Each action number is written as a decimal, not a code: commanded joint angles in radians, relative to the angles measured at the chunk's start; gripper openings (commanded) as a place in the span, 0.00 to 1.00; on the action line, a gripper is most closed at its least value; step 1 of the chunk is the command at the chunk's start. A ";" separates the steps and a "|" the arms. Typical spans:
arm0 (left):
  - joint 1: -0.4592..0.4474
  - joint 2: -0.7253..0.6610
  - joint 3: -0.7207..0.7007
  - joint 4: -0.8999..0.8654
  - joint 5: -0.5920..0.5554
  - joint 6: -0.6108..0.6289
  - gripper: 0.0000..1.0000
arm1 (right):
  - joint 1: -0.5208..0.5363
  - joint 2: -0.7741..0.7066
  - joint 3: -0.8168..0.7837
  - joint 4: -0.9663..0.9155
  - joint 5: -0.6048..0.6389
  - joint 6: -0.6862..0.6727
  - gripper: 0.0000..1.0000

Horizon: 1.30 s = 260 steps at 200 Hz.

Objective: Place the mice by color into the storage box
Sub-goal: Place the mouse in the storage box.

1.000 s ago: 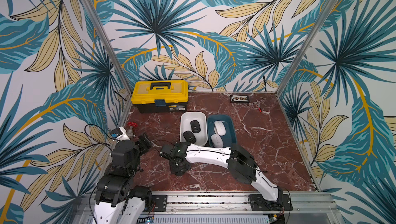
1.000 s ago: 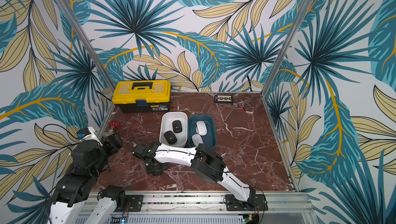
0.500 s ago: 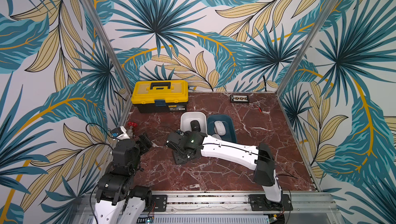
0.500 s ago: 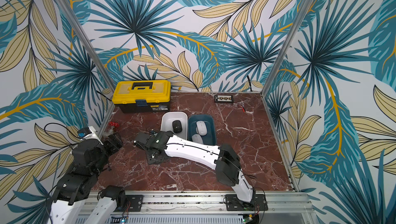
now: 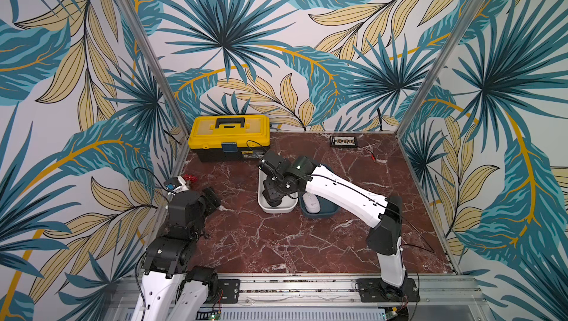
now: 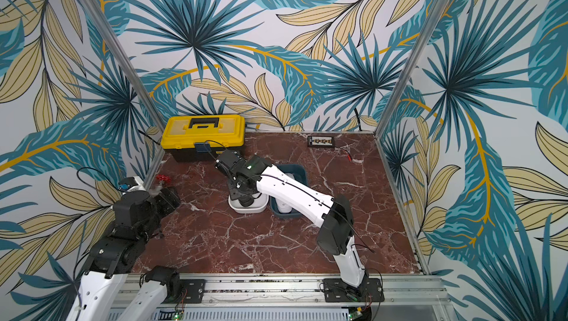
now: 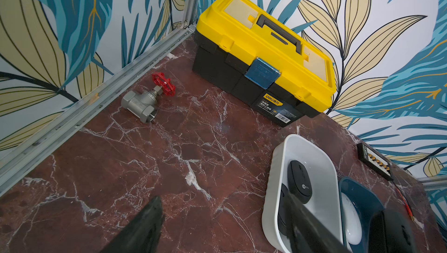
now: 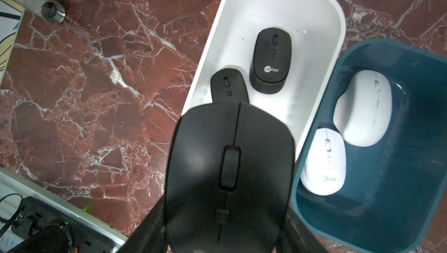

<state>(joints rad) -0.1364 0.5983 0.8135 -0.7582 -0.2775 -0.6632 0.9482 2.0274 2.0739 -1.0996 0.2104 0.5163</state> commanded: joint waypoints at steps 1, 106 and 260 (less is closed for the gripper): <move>0.006 0.047 0.042 0.042 -0.013 -0.001 0.80 | -0.037 0.040 0.021 0.016 -0.026 -0.068 0.53; 0.006 0.227 0.050 0.211 0.058 -0.011 0.80 | -0.137 0.233 0.117 0.047 -0.096 -0.119 0.53; 0.006 0.296 0.035 0.273 0.087 -0.010 0.80 | -0.207 0.413 0.155 0.073 -0.137 -0.105 0.54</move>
<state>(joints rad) -0.1360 0.8989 0.8200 -0.5186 -0.1974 -0.6666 0.7471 2.4100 2.2169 -1.0256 0.0807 0.4107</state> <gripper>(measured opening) 0.803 0.612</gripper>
